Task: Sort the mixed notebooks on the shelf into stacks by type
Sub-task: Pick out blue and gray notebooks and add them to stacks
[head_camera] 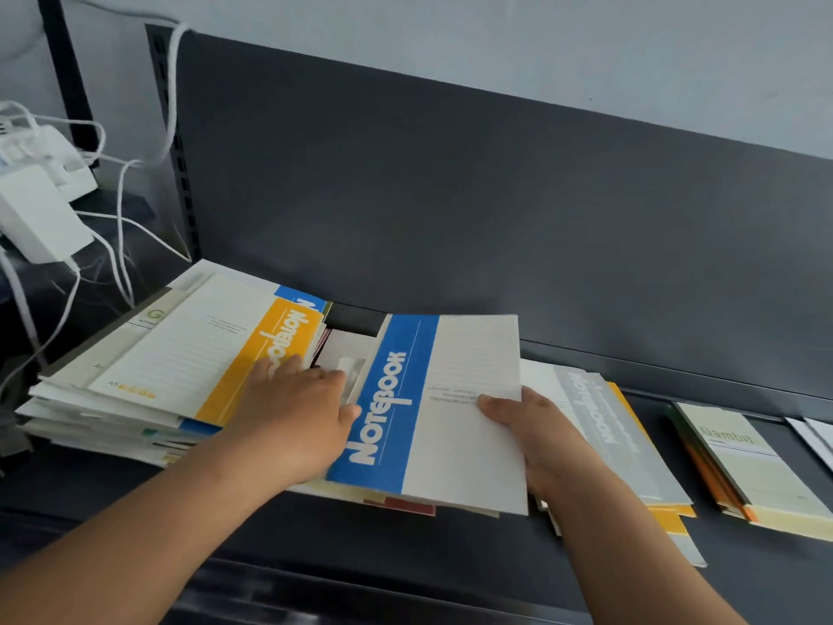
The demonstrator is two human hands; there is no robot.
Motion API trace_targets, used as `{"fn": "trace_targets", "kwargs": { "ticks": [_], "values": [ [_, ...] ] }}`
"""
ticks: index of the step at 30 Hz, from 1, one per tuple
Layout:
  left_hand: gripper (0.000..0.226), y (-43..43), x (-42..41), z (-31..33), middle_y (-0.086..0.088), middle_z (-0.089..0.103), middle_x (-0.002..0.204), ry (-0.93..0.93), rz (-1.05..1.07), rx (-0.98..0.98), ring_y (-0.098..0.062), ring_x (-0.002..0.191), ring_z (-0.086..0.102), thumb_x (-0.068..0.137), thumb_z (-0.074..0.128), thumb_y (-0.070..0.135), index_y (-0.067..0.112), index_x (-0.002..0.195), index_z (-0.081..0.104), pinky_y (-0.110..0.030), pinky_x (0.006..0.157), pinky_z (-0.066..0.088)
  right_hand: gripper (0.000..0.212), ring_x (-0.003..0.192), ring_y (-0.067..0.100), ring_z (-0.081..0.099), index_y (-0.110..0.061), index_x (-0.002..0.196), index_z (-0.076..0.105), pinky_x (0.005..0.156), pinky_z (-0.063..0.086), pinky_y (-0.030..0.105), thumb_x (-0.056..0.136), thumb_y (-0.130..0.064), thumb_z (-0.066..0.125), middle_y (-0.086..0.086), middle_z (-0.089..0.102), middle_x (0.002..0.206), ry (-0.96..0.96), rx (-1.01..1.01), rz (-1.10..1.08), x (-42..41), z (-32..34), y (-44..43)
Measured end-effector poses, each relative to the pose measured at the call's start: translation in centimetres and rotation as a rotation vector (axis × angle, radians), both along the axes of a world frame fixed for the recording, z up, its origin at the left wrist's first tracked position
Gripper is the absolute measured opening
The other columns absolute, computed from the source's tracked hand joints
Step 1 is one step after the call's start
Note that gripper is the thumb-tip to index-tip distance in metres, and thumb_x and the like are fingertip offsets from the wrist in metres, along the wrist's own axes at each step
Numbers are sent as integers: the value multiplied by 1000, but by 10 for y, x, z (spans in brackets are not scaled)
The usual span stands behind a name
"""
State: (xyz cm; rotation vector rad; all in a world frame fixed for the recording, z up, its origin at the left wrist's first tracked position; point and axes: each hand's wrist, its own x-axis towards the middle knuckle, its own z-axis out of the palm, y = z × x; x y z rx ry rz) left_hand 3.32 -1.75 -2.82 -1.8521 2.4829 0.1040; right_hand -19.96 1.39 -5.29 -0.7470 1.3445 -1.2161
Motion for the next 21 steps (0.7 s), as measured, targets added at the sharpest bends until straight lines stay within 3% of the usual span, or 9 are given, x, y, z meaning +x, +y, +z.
{"fn": "trace_targets", "kwargs": {
  "ticks": [6, 10, 15, 19, 21],
  "values": [
    [23, 7, -9, -8, 12, 53, 128, 17, -18, -14, -14, 127, 38, 100, 33, 39, 29, 118, 43, -43, 111, 20, 20, 95, 34, 72, -14, 113, 61, 85, 56, 51, 96, -5, 55, 11, 76, 100, -23, 94, 1, 1, -6, -2],
    [29, 11, -12, -12, 10, 50, 135, 4, 17, -34, -15, 131, 36, 100, 33, 38, 28, 126, 42, -42, 113, 19, 19, 98, 30, 70, -20, 106, 64, 92, 54, 50, 97, -7, 54, 7, 75, 103, 156, 87, 87, 2, -4, -2],
    [37, 23, -19, -16, 5, 57, 125, -62, 54, -12, -19, 121, 43, 100, 28, 42, 26, 131, 41, -39, 106, 26, 18, 93, 21, 71, -24, 104, 67, 88, 57, 43, 94, -13, 57, -2, 74, 102, 445, 64, 157, 10, -6, -1],
    [53, 33, -31, -21, -1, 52, 135, -167, 120, -1, -27, 133, 33, 99, 21, 53, 24, 144, 29, -45, 111, 15, 19, 93, 22, 69, -16, 111, 59, 80, 57, 38, 93, -16, 60, 1, 70, 105, 435, 101, 135, 9, -10, -2],
    [57, 35, -38, -20, -1, 52, 135, -141, 126, -26, -26, 133, 35, 99, 20, 54, 23, 147, 23, -45, 111, 15, 34, 94, 25, 68, -8, 121, 51, 78, 57, 39, 91, -18, 64, 5, 67, 110, 362, 140, 75, 6, -13, -3]
  ]
}}
